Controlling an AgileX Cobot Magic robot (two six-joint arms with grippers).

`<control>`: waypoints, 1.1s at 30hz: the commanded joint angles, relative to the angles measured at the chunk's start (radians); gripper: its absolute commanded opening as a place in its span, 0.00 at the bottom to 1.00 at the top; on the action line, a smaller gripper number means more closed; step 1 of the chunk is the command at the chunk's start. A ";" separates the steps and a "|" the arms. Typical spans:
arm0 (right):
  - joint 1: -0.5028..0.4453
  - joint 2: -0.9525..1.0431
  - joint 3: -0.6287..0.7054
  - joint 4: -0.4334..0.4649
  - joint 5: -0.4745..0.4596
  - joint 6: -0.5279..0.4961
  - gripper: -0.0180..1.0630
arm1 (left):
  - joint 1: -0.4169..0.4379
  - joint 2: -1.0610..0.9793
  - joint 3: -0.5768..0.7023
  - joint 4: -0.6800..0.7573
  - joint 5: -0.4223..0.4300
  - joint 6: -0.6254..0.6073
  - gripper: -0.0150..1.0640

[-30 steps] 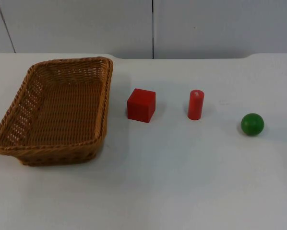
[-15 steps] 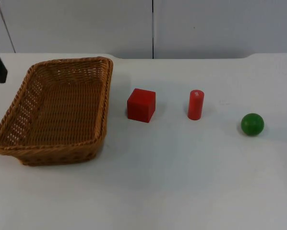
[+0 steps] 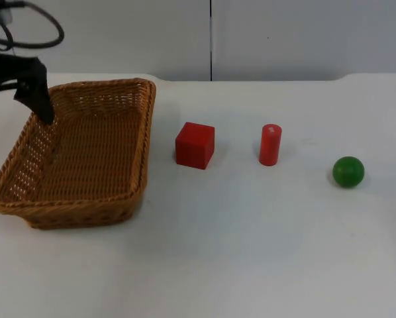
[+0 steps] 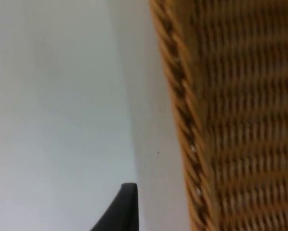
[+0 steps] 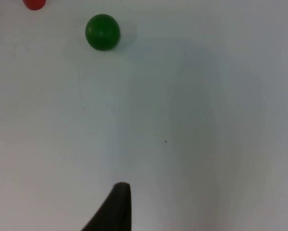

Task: Pick up the basket with the left hand and place the object to the left of the red cylinder into the basket with the right hand.

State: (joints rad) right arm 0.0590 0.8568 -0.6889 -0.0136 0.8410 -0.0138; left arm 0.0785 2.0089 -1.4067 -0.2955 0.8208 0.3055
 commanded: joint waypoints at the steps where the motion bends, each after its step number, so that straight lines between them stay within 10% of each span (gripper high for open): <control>1: -0.006 -0.001 0.000 -0.001 -0.002 -0.002 0.99 | 0.018 0.045 -0.033 -0.064 0.019 0.056 0.99; 15: -0.006 -0.001 0.000 -0.001 -0.027 -0.002 0.99 | 0.021 0.208 -0.044 -0.135 -0.005 0.128 0.95; 20: -0.006 -0.001 0.000 -0.005 -0.029 -0.002 0.99 | 0.021 0.210 -0.044 -0.132 0.010 0.128 0.59; 24: -0.006 -0.001 0.000 -0.007 -0.029 -0.002 0.99 | 0.021 0.210 -0.044 -0.130 0.040 0.118 0.10; 33: -0.006 -0.001 0.000 -0.009 -0.036 -0.002 0.99 | 0.090 0.099 -0.041 -0.115 0.185 0.041 0.01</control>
State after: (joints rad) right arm 0.0590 0.8568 -0.6889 -0.0172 0.8186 -0.0138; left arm 0.1437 2.1767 -1.4480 -0.4326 0.9350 0.3579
